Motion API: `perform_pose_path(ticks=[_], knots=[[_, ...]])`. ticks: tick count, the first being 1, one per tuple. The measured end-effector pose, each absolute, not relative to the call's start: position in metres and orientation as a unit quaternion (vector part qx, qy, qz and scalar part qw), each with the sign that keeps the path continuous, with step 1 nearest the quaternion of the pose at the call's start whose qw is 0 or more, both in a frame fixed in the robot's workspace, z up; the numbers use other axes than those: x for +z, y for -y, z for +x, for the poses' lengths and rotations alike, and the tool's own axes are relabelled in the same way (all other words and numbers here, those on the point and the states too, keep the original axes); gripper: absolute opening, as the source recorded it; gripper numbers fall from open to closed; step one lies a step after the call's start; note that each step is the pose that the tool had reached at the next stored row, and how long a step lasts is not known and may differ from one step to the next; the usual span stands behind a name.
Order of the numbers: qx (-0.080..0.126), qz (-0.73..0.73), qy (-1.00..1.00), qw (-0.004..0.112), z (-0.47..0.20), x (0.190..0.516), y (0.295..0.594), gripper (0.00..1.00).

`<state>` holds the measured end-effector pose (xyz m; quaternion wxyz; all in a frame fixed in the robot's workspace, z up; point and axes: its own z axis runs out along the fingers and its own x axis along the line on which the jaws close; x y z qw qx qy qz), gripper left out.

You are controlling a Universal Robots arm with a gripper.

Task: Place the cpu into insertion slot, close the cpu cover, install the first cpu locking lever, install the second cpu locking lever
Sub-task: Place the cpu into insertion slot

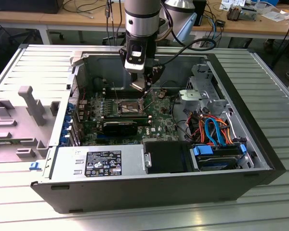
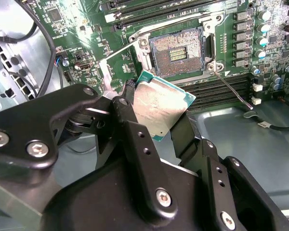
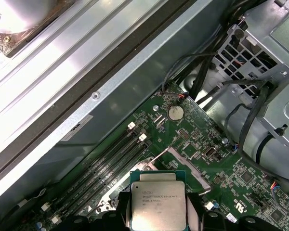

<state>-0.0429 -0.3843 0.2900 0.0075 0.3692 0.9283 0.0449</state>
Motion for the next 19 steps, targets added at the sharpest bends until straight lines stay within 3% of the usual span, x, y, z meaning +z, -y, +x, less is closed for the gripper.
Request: perform_pose_path(ticks=[19], knots=[[0.045,0.375,-0.926,0.008,-0.0429,0.2896,0.3843,0.55]])
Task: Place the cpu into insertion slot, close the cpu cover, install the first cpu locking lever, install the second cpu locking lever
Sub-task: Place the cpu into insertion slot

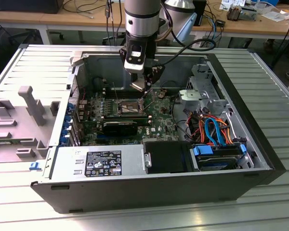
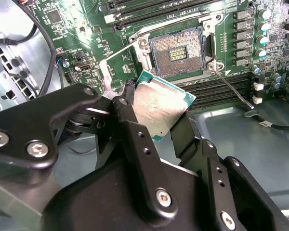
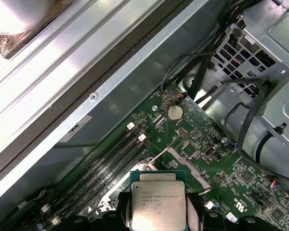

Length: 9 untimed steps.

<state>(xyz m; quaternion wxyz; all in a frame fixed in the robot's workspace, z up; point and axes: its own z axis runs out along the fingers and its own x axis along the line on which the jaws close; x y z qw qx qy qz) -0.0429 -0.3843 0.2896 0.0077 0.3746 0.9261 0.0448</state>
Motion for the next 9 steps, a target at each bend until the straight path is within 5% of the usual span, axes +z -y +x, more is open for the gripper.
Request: perform_pose_path(ticks=[9], knots=[[0.045,0.377,-0.925,0.008,-0.0429,0.2895,0.3843,0.55]])
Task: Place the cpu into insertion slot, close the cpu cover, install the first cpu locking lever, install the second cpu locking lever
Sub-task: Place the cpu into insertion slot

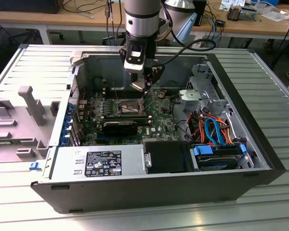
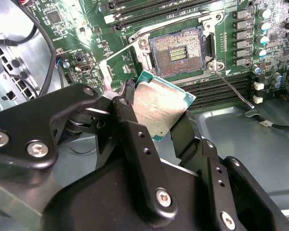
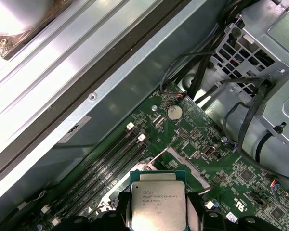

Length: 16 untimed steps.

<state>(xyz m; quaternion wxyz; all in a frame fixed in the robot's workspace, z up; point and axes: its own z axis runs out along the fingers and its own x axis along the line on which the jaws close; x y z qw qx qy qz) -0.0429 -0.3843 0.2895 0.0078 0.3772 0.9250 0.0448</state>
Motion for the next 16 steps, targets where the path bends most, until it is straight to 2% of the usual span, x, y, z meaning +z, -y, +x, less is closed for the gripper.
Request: perform_pose_path(ticks=[16], knots=[[0.045,0.381,-0.923,0.008,-0.0429,0.2893,0.3843,0.55]])
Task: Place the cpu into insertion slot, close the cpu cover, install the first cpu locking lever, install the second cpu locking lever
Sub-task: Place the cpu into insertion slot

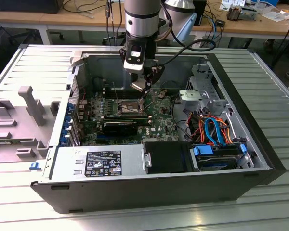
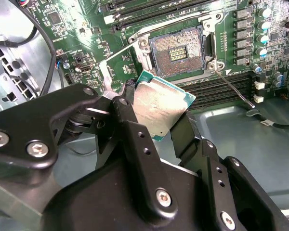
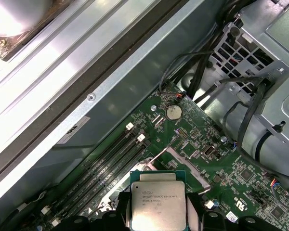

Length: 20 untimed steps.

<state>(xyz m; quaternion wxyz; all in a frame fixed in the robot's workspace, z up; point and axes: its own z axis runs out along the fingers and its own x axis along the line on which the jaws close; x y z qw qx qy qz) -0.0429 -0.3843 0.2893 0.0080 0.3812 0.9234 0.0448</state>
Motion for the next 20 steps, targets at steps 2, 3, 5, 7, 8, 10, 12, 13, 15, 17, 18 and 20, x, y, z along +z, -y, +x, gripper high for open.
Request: perform_pose_path(ticks=[2,3,5,7,8,10,12,13,15,17,18,20], knots=[[0.045,0.382,-0.923,0.008,-0.0429,0.2893,0.3843,0.55],[0.045,0.382,-0.923,0.008,-0.0429,0.2892,0.3843,0.55],[0.045,0.382,-0.923,0.008,-0.0429,0.2892,0.3843,0.55],[0.045,0.383,-0.923,0.008,-0.0429,0.2891,0.3843,0.55],[0.045,0.383,-0.923,0.008,-0.0429,0.2891,0.3843,0.55],[0.045,0.383,-0.922,0.008,-0.0429,0.2891,0.3843,0.55],[0.045,0.384,-0.922,0.008,-0.0429,0.2891,0.3843,0.55],[0.045,0.384,-0.922,0.008,-0.0429,0.289,0.3843,0.55],[0.045,0.385,-0.922,0.008,-0.0429,0.289,0.3843,0.55],[0.045,0.385,-0.922,0.008,-0.0429,0.289,0.3843,0.55],[0.045,0.385,-0.922,0.008,-0.0429,0.289,0.3843,0.55],[0.045,0.386,-0.922,0.008,-0.0429,0.289,0.3843,0.55]])
